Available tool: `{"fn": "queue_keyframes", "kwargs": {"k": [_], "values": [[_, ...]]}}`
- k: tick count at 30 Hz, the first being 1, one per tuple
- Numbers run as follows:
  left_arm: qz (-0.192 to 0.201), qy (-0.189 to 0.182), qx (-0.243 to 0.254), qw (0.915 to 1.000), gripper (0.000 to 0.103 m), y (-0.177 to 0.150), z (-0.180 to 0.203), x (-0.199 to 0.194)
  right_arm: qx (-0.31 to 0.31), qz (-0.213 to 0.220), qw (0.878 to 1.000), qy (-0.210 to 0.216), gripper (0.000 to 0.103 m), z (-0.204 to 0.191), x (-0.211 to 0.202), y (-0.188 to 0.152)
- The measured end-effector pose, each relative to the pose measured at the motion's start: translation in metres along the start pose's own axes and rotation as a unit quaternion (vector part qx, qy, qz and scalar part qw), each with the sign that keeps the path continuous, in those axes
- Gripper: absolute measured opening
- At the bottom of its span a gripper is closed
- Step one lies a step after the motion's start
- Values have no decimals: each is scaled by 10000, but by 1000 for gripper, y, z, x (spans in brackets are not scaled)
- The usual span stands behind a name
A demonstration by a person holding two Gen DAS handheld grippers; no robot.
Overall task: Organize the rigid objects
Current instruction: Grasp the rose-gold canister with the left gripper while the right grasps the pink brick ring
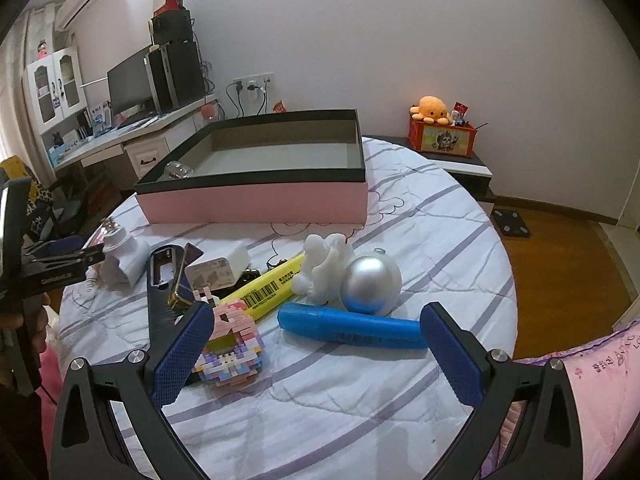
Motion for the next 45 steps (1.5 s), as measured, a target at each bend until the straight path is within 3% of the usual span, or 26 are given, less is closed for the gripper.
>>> {"fn": "queue_keyframes", "kwargs": {"k": [1, 3, 6, 10, 12, 13, 15, 36, 45], "values": [[-144, -37, -5, 9999, 55, -2, 1, 7, 8, -12, 10000, 10, 103, 0, 1, 0], [-220, -33, 14, 9998, 53, -4, 0, 15, 14, -26, 10000, 21, 103, 0, 3, 0], [-208, -66, -96, 9997, 53, -1, -3, 15, 21, -45, 10000, 26, 103, 1, 4, -1], [-45, 110, -82, 9999, 65, 6, -7, 14, 47, -71, 10000, 38, 103, 1, 4, -2], [-98, -41, -87, 9999, 59, 6, -7, 20, 43, -83, 9999, 53, 103, 1, 4, -3], [-132, -140, -88, 9998, 47, 5, -7, 22, 46, -92, 9999, 51, 103, 0, 4, -4], [-91, -168, -106, 9998, 47, 3, -6, 21, 56, -109, 9999, 54, 103, 0, 4, -4], [60, -627, 387, 9973, 47, -38, 7, -54, 18, -278, 9987, 426, 103, -38, 21, -25], [34, -670, 452, 9967, 47, -44, 13, -59, 178, -393, 9974, 569, 77, -38, 42, -27]]}}
Point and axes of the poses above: each gripper's, at about its wrist camera, not at the fingertips, and x roughly the way its jaws point, z to its right, y to its top, the point moved 4 cm from there along x, roughly the way its jaws point, and after that the axes turned 4 degrees about y, right-handed, at the moved point
